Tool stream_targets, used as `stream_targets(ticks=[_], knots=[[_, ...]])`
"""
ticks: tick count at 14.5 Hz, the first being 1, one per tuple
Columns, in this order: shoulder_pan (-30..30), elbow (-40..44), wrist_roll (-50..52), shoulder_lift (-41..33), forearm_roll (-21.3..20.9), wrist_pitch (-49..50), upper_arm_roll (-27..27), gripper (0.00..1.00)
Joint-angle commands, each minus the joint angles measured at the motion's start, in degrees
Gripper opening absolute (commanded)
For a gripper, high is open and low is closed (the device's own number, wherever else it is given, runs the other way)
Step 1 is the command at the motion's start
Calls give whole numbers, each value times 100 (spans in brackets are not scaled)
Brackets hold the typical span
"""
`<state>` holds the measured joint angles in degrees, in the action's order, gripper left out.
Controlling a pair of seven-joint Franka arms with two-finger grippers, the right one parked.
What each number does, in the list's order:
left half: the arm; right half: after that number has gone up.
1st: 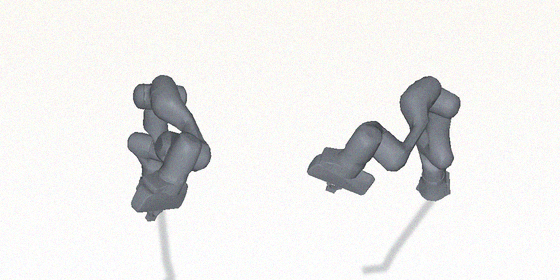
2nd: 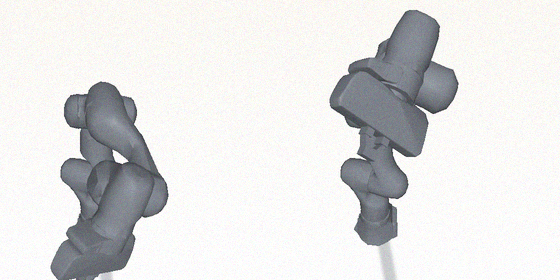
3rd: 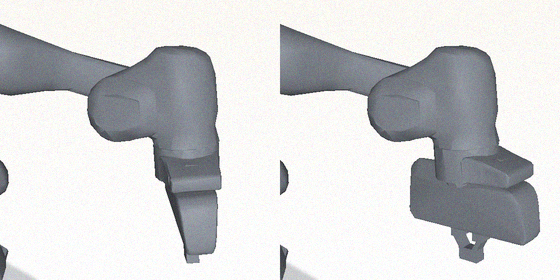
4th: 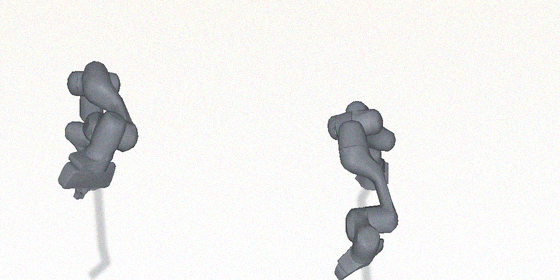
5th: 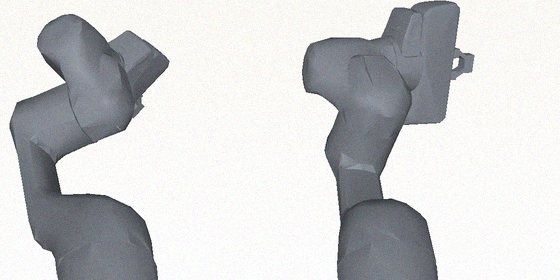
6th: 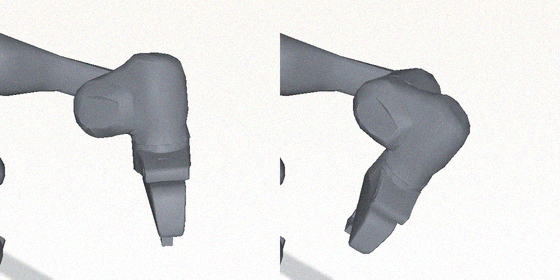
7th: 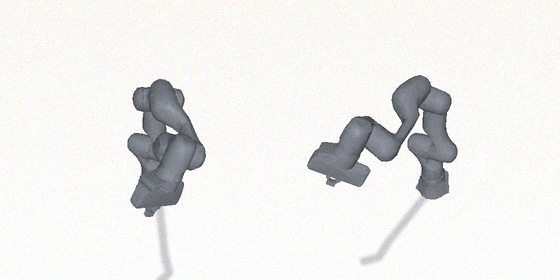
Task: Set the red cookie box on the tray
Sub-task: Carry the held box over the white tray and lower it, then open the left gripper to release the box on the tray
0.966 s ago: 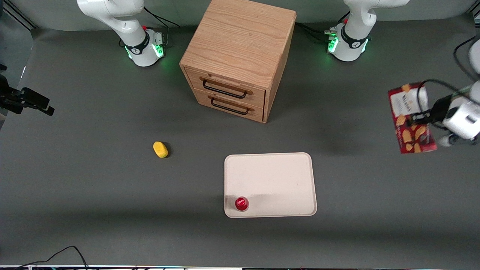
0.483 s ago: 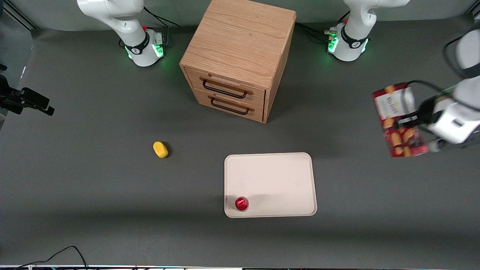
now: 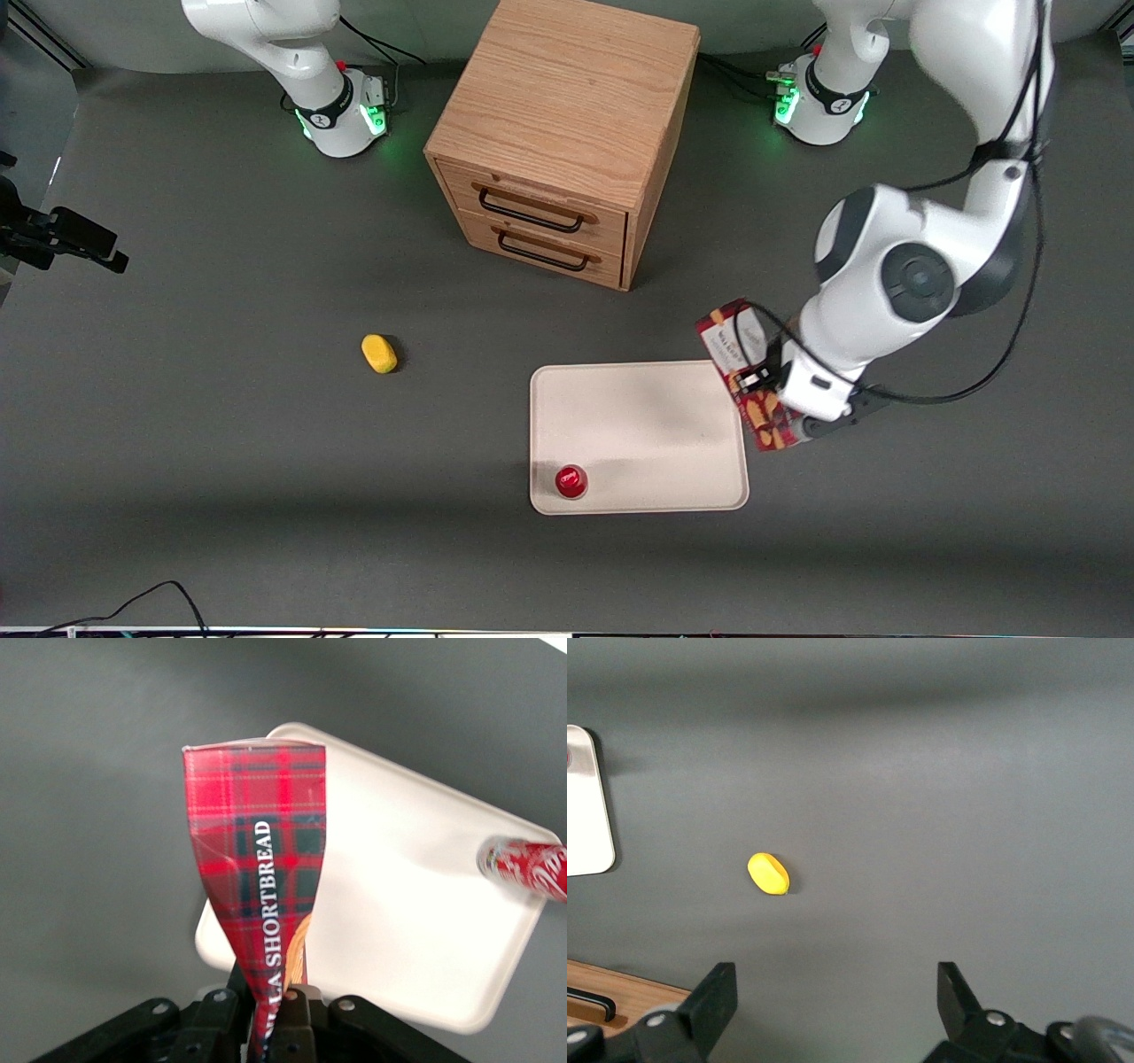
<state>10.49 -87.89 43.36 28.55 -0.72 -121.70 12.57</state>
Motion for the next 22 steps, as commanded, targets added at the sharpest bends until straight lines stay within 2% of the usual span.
stream_targets(ticks=[1, 6, 10, 13, 14, 15, 16, 18, 21, 22], knots=[[147, 404, 216, 650, -629, -615, -18, 0], [252, 159, 901, 1337, -1236, -1758, -18, 0], [331, -70, 1016, 1451, -1281, -2094, -18, 0], [323, -141, 1034, 1504, -1483, -2226, -27, 0], [322, -141, 1016, 1513, -1501, -2217, -27, 40], [288, -132, 955, 1513, -1501, -2165, -35, 96], [270, -106, 876, 1478, -1510, -2069, -44, 100], [252, 16, 761, 1338, -1501, -1352, -44, 100], [243, 656, 744, 1031, -1335, 545, 130, 100], [243, 1094, 752, 986, -1012, 1256, 253, 100]])
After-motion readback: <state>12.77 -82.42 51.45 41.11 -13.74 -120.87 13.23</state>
